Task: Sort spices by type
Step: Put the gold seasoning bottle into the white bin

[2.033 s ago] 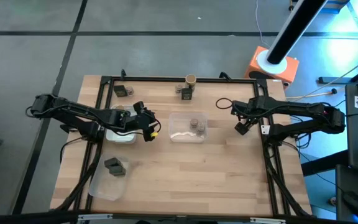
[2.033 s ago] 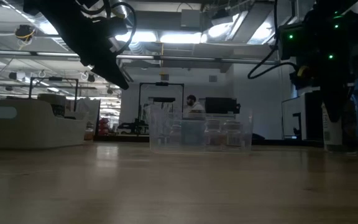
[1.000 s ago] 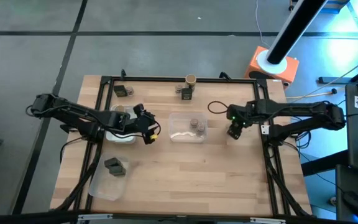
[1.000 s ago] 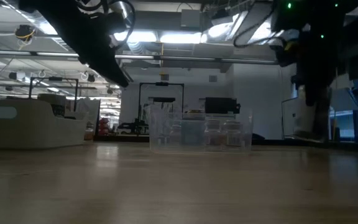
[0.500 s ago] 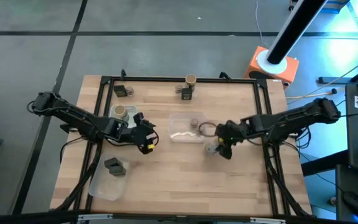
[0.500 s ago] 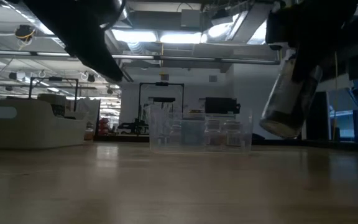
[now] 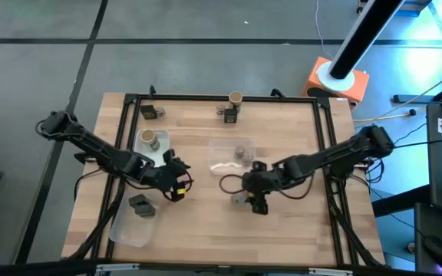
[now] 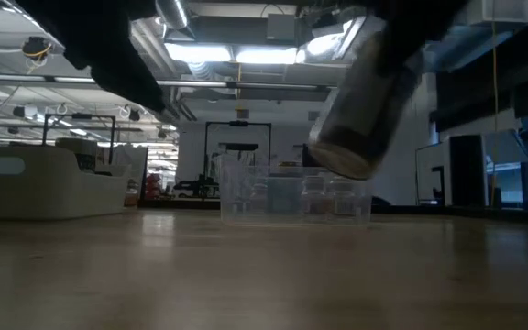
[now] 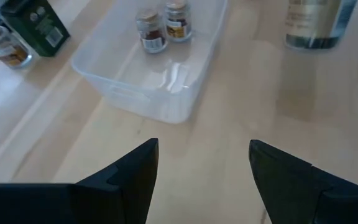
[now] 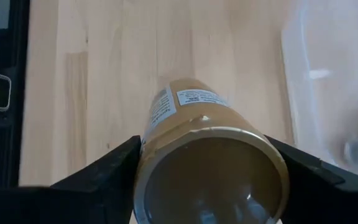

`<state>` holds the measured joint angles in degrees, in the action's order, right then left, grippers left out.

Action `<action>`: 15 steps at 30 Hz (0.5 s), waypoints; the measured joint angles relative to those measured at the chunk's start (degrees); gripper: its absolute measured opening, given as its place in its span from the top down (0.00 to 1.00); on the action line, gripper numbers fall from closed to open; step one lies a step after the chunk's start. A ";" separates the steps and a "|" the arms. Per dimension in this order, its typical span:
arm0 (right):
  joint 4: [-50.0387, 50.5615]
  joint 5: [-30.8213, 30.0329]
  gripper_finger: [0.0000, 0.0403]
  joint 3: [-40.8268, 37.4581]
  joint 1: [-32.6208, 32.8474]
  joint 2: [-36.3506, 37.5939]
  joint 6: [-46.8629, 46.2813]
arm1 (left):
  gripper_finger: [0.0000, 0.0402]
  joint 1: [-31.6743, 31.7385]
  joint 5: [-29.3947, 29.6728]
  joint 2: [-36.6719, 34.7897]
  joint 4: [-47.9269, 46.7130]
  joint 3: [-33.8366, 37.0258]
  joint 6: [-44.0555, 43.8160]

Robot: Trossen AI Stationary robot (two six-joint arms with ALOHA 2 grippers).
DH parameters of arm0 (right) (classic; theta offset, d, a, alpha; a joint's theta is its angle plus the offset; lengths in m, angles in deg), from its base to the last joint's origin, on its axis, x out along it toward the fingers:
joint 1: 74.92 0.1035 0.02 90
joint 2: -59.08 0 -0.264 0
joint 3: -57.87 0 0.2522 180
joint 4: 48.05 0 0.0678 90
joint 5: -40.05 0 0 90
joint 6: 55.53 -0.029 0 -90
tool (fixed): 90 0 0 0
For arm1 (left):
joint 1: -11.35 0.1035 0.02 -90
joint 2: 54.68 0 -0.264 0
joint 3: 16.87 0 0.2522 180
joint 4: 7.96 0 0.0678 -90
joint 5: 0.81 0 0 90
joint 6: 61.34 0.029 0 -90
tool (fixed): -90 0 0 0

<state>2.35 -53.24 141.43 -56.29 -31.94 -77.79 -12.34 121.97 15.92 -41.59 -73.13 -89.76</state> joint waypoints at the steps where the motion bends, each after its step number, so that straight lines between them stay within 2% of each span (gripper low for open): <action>1: 0.71 -0.08 0.29 1.94 -0.04 -1.35 1.01 | 0.41 -0.40 0.01 0.00 0.05 0.00 -0.48; 10: 8.88 -0.25 0.29 16.42 -1.69 -13.51 7.99 | 0.41 -3.44 0.22 -0.02 0.25 0.00 -2.93; 15: 12.02 -0.93 0.29 20.73 -3.17 -18.53 9.25 | 0.41 -4.13 0.84 -0.02 0.44 0.02 -3.11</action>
<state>14.38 -54.17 162.16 -59.47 -50.47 -68.54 -16.47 122.81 15.91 -41.16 -73.11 -92.86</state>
